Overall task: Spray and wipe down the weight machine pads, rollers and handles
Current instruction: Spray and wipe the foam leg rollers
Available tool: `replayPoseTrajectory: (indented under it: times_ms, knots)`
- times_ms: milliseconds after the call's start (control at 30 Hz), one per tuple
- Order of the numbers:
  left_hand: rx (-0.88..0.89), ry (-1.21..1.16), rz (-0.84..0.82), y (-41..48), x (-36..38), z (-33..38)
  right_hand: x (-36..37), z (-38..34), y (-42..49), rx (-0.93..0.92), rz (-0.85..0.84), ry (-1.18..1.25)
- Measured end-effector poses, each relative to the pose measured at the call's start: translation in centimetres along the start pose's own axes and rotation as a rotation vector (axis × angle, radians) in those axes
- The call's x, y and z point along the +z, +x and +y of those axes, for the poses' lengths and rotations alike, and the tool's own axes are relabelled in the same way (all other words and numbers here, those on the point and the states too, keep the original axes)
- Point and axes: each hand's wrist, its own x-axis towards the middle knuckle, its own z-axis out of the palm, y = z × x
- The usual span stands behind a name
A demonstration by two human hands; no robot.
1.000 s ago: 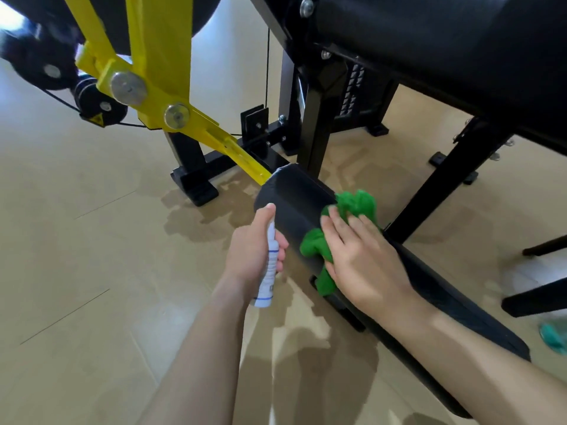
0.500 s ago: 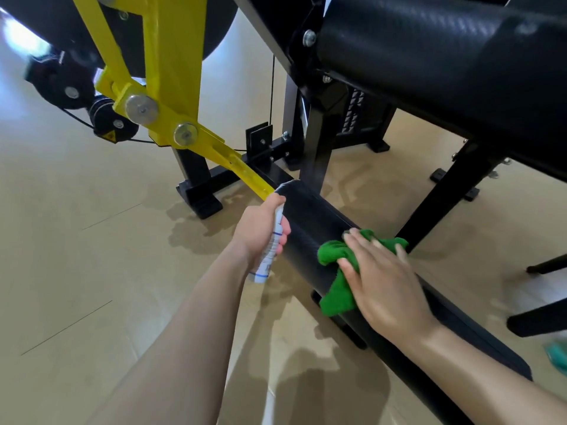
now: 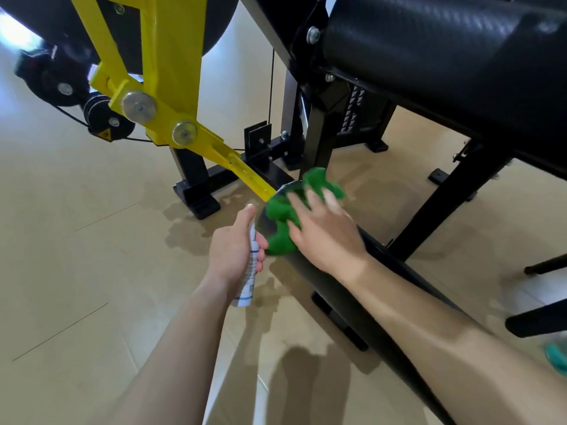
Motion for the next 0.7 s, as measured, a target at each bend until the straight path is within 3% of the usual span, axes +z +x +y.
replayPoseTrajectory:
  times_ms: [100,300,400,600,700]
  knots:
    - [-0.014,0.006,-0.015,-0.3,0.2,-0.2,-0.5,2.1,-5.6,0.012,0.025,-0.079]
    - [-0.025,-0.018,0.025,-2.4,1.3,-1.1,-0.5,-2.4,5.4,0.051,-0.015,-0.096]
    - [-0.03,0.014,-0.008,-4.5,1.2,-1.8,-0.9,-2.8,5.9,0.016,-0.059,-0.112]
    - [-0.016,0.034,-0.075,-9.9,3.0,-3.4,-1.9,3.9,-10.3,-0.007,-0.014,-0.121]
    - [0.081,0.063,-0.165,-11.9,6.1,-4.6,-2.3,6.6,-17.3,0.021,0.027,-0.126]
